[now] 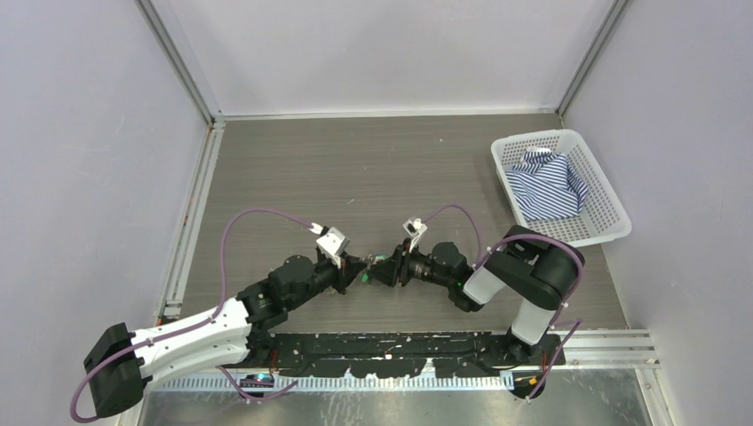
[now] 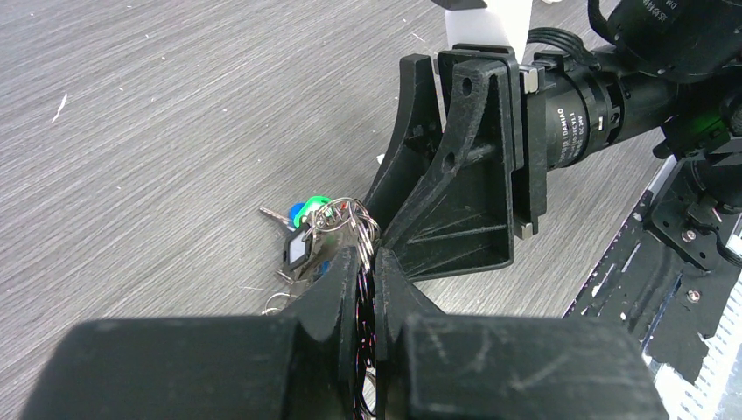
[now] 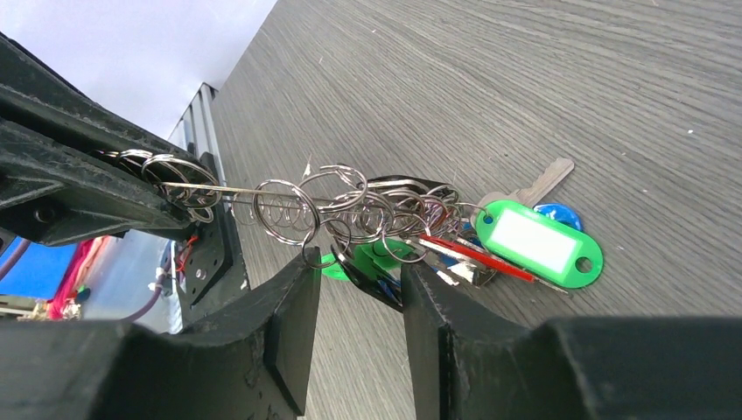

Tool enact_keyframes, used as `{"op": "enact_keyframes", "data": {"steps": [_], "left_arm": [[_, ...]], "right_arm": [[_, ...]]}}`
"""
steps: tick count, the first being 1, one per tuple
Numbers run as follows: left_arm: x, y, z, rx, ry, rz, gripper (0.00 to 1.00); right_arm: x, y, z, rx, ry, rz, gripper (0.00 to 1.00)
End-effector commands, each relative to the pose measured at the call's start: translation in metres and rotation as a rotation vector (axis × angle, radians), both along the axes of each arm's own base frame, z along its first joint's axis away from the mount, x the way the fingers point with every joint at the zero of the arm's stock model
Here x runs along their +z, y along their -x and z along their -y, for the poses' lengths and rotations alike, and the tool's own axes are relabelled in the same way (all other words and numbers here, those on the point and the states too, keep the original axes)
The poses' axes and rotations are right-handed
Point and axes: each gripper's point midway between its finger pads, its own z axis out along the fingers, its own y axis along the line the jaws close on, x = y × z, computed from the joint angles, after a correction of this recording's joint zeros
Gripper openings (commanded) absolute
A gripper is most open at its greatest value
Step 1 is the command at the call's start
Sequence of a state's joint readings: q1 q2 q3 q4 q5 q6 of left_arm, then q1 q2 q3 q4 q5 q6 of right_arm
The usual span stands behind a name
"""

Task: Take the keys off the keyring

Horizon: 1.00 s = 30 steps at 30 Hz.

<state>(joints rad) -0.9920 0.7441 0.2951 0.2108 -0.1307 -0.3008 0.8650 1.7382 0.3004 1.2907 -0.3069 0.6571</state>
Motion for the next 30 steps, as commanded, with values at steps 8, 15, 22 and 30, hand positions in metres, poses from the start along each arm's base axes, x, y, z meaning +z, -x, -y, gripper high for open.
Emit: {"op": "enact_keyframes", "data": {"steps": [8, 15, 22, 30], "left_arm": [[-0.018, 0.004, -0.004, 0.004, -0.04, -0.053, 0.0], [-0.019, 0.005, -0.005, 0.004, -0.042, -0.055, 0.0], [-0.022, 0.004, -0.009, 0.023, -0.05, -0.061, 0.0], [-0.027, 0.006, -0.012, 0.031, -0.04, -0.073, 0.0]], "right_arm": [[0.026, -0.011, -0.009, -0.026, -0.084, 0.075, 0.4], [0.025, -0.012, -0.012, -0.022, -0.089, 0.059, 0.3], [0.026, -0.007, -0.007, -0.019, -0.066, 0.036, 0.1], [0.028, 0.006, 0.008, 0.014, 0.114, -0.013, 0.01]]}}
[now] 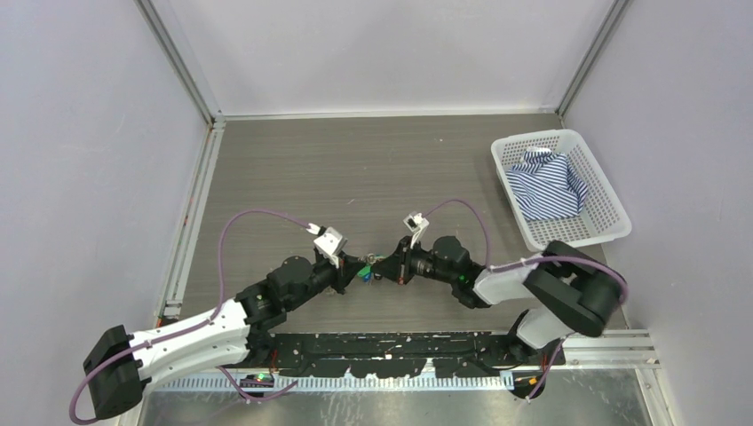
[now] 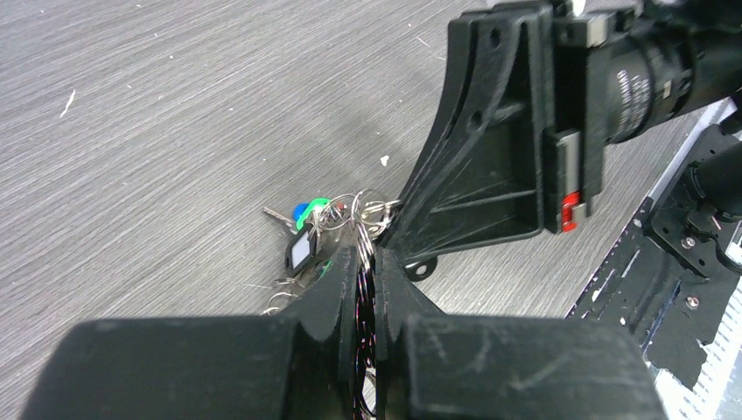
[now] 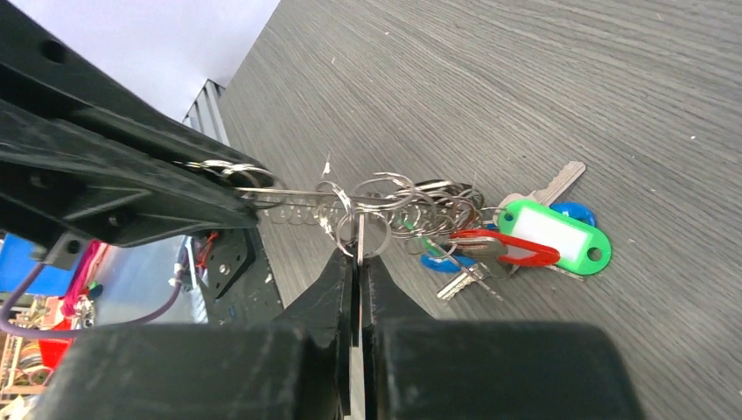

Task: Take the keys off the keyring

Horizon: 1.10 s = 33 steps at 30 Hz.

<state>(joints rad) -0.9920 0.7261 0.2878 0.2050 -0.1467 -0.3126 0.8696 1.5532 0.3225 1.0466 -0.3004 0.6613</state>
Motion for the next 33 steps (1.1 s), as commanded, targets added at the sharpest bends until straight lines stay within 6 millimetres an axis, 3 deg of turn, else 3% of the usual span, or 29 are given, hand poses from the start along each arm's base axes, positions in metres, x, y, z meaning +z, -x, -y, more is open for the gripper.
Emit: {"op": "enact_keyframes", "data": {"steps": [1, 11, 17, 21, 30, 33], "left_arm": [[-0.029, 0.007, -0.009, 0.01, -0.043, -0.075, 0.0], [-0.036, 0.015, 0.001, -0.035, -0.004, -0.102, 0.0], [-0.039, 0.018, 0.0, -0.039, 0.012, -0.109, 0.0], [-0.042, 0.019, -0.001, -0.036, 0.009, -0.112, 0.0], [-0.037, 0.02, 0.001, -0.041, 0.042, -0.123, 0.01], [-0.035, 0.023, 0.003, -0.053, 0.036, -0.134, 0.17]], "right_arm": [[0.007, 0.005, 0.008, 0.025, 0.126, 0.005, 0.01], [-0.01, 0.024, 0.038, 0.095, 0.43, -0.103, 0.01], [0.008, 0.016, 0.054, 0.049, 0.548, -0.043, 0.01], [0.021, 0.014, 0.053, 0.078, 0.582, -0.002, 0.01], [0.03, 0.021, 0.048, 0.148, 0.704, 0.054, 0.01], [0.033, 0.019, 0.046, 0.147, 0.721, 0.08, 0.01]]}}
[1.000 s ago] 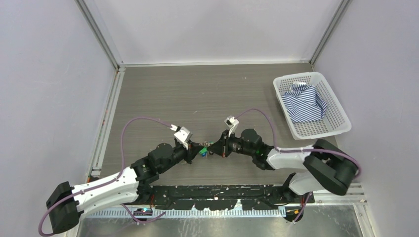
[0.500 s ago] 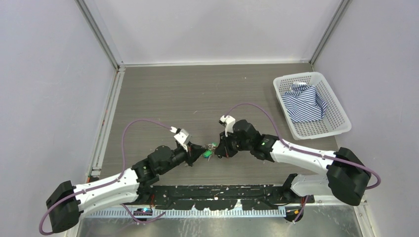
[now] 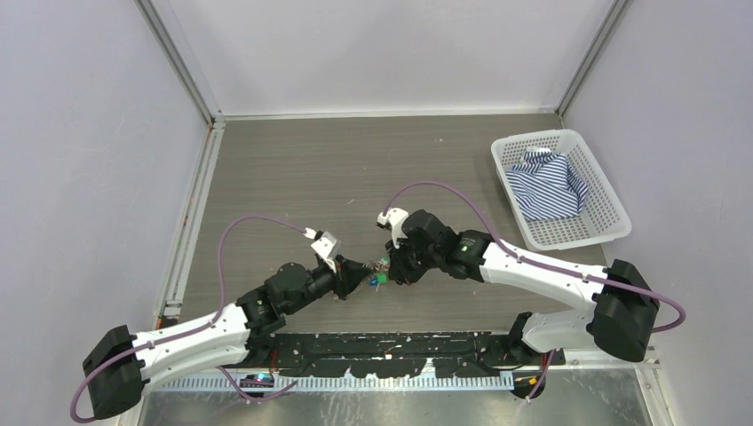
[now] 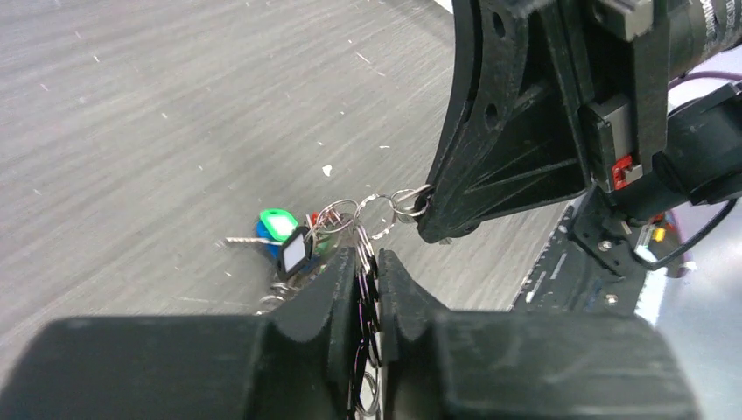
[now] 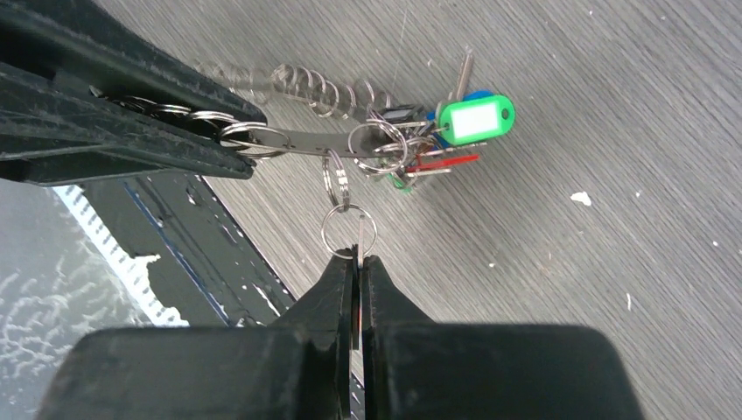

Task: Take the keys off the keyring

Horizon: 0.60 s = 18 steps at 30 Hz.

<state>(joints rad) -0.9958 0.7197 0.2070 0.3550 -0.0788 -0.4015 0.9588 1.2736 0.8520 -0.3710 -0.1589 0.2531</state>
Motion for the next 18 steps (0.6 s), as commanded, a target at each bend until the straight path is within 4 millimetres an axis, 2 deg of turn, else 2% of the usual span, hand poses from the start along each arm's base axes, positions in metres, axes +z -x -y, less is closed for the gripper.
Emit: {"op": "enact_keyframes", "data": {"steps": [1, 3, 5, 9, 14, 18], "left_arm": [[-0.034, 0.01, -0.009, -0.005, -0.092, -0.098, 0.23], [-0.031, 0.01, -0.009, 0.004, -0.083, -0.104, 0.35], [-0.028, 0.008, -0.012, 0.026, -0.074, -0.112, 0.41], [-0.014, 0.007, -0.017, 0.061, -0.043, -0.129, 0.43], [0.01, 0.012, -0.024, 0.082, 0.036, -0.147, 0.38], [0.014, 0.019, -0.032, 0.094, 0.051, -0.201, 0.38]], "right_arm": [[0.008, -0.005, 0.003, 0.02, 0.063, 0.062, 0.01], [0.008, -0.004, 0.002, 0.032, 0.076, 0.063, 0.01], [0.008, -0.003, 0.0, 0.046, 0.086, 0.057, 0.01], [0.011, 0.002, -0.003, 0.067, 0.093, 0.037, 0.01], [0.014, 0.008, -0.005, 0.09, 0.096, 0.015, 0.01], [0.01, 0.022, -0.013, 0.131, 0.1, -0.027, 0.01]]}}
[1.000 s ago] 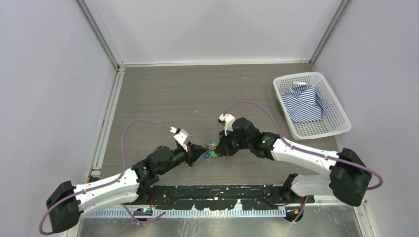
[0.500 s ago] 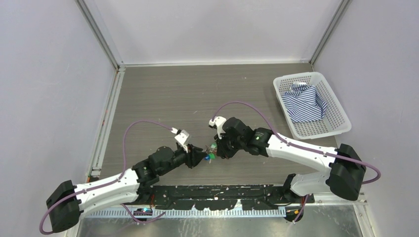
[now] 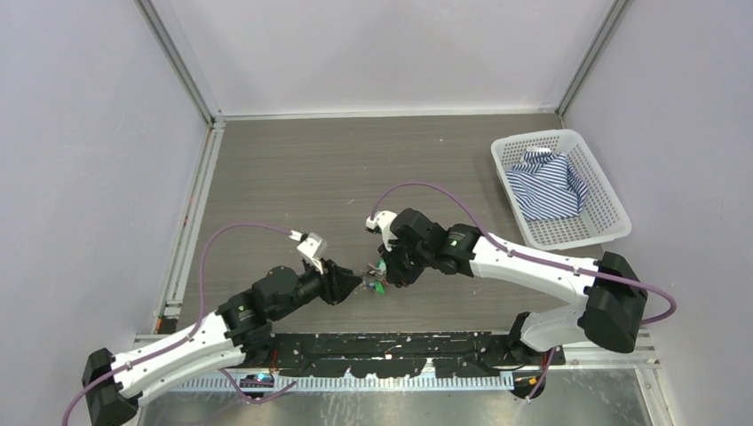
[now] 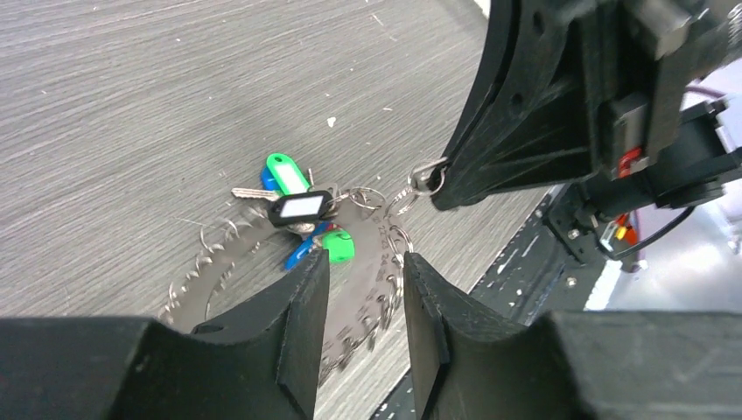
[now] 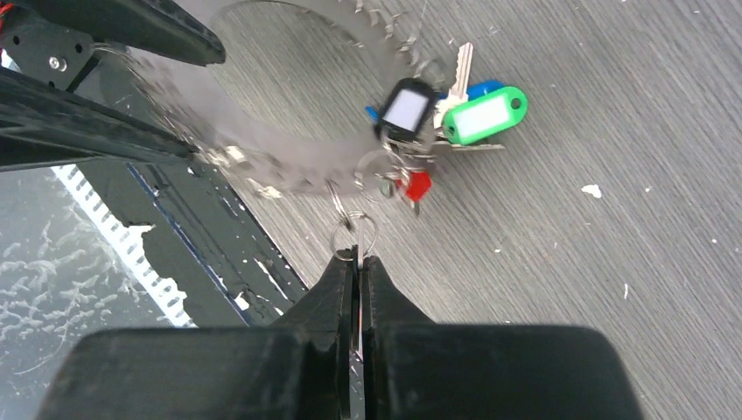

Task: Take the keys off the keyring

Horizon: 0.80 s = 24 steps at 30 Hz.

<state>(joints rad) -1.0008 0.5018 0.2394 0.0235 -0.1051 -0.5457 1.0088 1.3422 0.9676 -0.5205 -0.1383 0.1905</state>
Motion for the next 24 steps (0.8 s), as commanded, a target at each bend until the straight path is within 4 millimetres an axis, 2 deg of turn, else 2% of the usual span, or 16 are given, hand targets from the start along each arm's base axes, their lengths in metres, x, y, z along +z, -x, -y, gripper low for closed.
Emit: {"op": "enact_keyframes", "data": {"steps": [1, 5, 8, 13, 18, 24], "left_arm": [[0.015, 0.003, -0.009, 0.048, 0.036, -0.064, 0.38], [0.013, 0.013, -0.008, 0.031, 0.061, -0.137, 0.42], [0.005, 0.024, -0.004, 0.005, 0.066, -0.238, 0.38], [-0.01, 0.043, 0.006, -0.037, 0.13, -0.398, 0.24], [-0.015, 0.045, 0.008, -0.025, 0.159, -0.452, 0.21], [-0.045, 0.039, 0.013, 0.061, 0.207, -0.569, 0.19]], "right_arm": [[0.005, 0.015, -0.013, 0.057, -0.004, -0.035, 0.01], [-0.003, 0.028, -0.02, 0.073, 0.005, -0.097, 0.01], [-0.006, 0.03, -0.022, 0.055, 0.005, -0.12, 0.01], [-0.01, 0.015, -0.023, -0.008, 0.075, -0.098, 0.01], [-0.015, -0.004, -0.037, -0.084, 0.093, -0.114, 0.01], [-0.02, -0.012, -0.043, -0.154, 0.119, -0.164, 0.01]]}}
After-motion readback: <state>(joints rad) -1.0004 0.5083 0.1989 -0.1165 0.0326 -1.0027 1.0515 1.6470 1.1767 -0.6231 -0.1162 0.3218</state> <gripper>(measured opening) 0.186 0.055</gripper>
